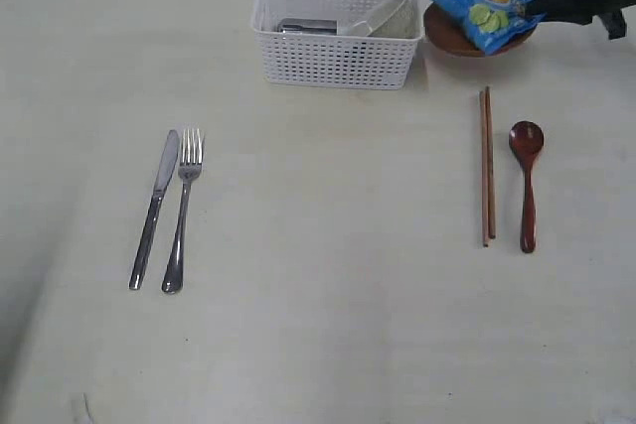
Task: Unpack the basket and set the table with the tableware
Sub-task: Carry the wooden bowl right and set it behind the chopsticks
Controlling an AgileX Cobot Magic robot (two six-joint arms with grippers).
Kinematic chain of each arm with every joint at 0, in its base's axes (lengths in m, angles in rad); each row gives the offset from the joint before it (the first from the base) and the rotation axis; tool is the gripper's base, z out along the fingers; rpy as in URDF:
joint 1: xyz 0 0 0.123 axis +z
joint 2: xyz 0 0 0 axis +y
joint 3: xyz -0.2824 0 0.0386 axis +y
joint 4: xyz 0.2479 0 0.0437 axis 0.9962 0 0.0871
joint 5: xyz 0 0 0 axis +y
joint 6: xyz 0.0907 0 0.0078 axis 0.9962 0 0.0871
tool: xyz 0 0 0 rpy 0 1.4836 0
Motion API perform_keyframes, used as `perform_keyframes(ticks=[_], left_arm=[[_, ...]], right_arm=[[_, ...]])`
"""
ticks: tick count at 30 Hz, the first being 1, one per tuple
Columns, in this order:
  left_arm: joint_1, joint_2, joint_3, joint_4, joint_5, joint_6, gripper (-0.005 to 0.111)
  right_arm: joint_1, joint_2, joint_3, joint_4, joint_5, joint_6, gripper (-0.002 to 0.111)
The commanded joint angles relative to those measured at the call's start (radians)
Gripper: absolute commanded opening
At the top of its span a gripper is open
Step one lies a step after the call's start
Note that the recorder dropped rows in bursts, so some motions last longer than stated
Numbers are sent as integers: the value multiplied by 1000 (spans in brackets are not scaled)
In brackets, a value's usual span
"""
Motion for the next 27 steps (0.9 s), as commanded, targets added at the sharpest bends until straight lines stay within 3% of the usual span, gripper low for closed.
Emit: perform_keyframes(ticks=[1,9,10,13,14,27], left_arm=[[-1,-4,3,-4,-6,0,0],[-1,-4,3,-4,-6,0,0],[-1,-4,3,-4,-6,0,0],[-1,-4,3,-4,-6,0,0],[-1,-4,3,-4,-6,0,0],[-1,-4,3,-4,-6,0,0]], right_arm=[[17,-7,-1,-141,-71,10,0],[3,-4,-1,-218,-97,41,2],[3,-4,-1,-208,-95,41,8],[3,-14,-2,-183,-81,41,46],[3,-21,-2,-183,-74,41,54],[3,-293,-2,-153,-62,41,56]])
